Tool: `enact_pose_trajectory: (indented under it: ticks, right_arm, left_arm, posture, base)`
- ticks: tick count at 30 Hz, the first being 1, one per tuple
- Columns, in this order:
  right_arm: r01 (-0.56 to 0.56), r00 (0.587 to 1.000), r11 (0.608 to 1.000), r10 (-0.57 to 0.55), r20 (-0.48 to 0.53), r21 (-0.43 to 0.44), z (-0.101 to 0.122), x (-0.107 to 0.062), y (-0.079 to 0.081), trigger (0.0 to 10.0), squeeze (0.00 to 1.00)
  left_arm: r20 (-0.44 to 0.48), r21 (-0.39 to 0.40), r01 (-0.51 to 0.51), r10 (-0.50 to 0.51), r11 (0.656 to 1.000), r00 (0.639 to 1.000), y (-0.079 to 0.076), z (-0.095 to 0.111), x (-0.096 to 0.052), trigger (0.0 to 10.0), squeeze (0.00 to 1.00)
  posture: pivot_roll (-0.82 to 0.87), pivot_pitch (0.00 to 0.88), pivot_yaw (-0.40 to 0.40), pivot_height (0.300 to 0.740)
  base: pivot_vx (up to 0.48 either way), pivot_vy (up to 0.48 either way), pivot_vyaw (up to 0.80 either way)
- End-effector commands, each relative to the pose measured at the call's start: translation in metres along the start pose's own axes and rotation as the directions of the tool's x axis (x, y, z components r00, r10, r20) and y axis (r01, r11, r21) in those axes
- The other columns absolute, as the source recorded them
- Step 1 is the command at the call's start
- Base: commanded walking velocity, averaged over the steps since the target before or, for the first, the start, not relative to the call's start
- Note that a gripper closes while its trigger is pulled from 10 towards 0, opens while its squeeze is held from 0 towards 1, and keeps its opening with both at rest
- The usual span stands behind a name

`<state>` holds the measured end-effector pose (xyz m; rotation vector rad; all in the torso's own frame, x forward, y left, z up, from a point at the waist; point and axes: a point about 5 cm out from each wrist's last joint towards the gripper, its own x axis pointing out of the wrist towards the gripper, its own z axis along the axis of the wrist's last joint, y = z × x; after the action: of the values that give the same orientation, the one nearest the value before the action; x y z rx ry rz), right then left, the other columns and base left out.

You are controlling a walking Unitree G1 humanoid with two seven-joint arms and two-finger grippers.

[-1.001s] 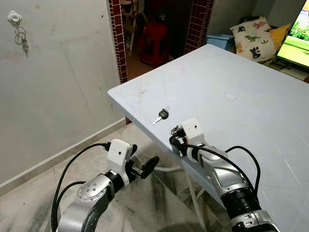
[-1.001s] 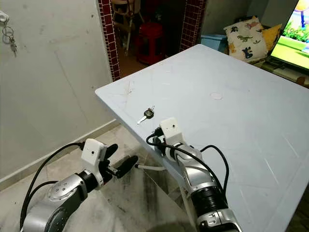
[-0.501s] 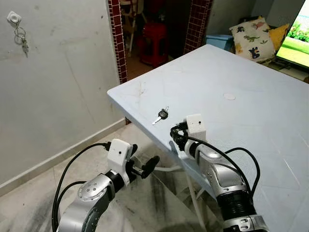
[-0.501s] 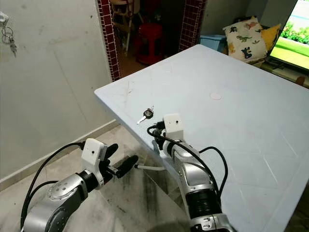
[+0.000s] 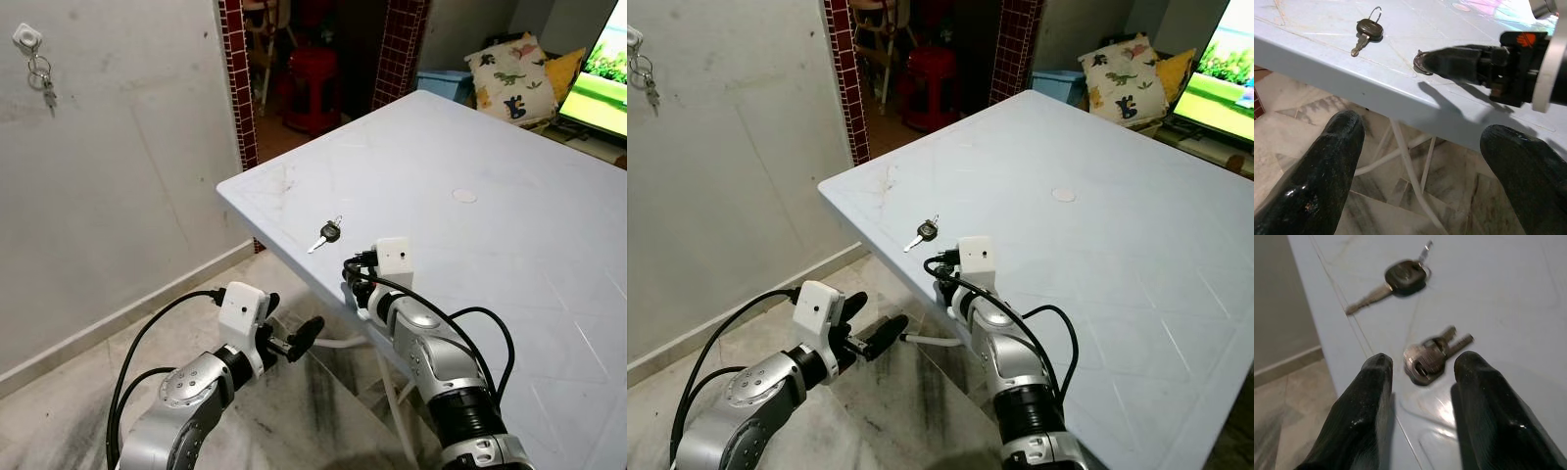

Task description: Hang keys on a hook

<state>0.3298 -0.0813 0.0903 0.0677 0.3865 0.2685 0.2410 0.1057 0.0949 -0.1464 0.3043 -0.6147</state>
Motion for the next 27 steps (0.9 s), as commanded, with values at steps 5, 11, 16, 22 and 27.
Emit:
enact_pose_trajectory:
  ticks: [5, 11, 16, 22, 27]
  right_arm:
    - [-0.009, 1.000, 1.000, 0.009, 0.021, -0.013, 0.0007, 0.0050, 0.0078, 10.0, 0.00]
    - [0.020, 1.000, 0.999, -0.019, 0.020, -0.028, -0.0027, 0.0065, 0.0034, 0.0, 0.00]
    - [0.038, 0.999, 0.998, -0.037, 0.021, -0.043, -0.0033, 0.0069, 0.0021, 0.0, 0.00]
    - [0.051, 0.998, 0.997, -0.050, 0.030, -0.051, -0.0047, 0.0086, 0.0008, 0.0, 0.00]
    - [0.051, 0.998, 0.997, -0.049, 0.033, -0.058, -0.0053, 0.0091, 0.0015, 0.0, 0.00]
  left_arm:
    - [0.001, -0.007, -0.011, 0.011, 1.000, 1.000, 0.0018, 0.0011, -0.0004, 10.0, 0.00]
    - [0.001, -0.008, -0.012, 0.012, 1.000, 1.000, 0.0016, 0.0009, -0.0004, 10.0, 0.00]
    - [0.001, -0.008, -0.012, 0.012, 1.000, 1.000, 0.0018, 0.0009, -0.0004, 10.0, 0.00]
    - [0.000, -0.007, -0.013, 0.013, 1.000, 1.000, 0.0016, 0.0008, -0.0003, 10.0, 0.00]
    - [-0.001, -0.008, -0.015, 0.015, 1.000, 1.000, 0.0019, 0.0003, -0.0003, 10.0, 0.00]
  posture:
    - [0.08, 0.000, -0.020, 0.740]
    - [0.08, 0.000, -0.021, 0.740]
    - [0.08, 0.000, -0.021, 0.740]
    - [0.08, 0.000, -0.021, 0.740]
    - [0.08, 0.000, -0.022, 0.740]
  base:
    - [0.000, 0.000, 0.00]
    - [0.000, 0.000, 0.00]
    - [0.000, 0.000, 0.00]
    - [0.000, 0.000, 0.00]
    - [0.000, 0.000, 0.00]
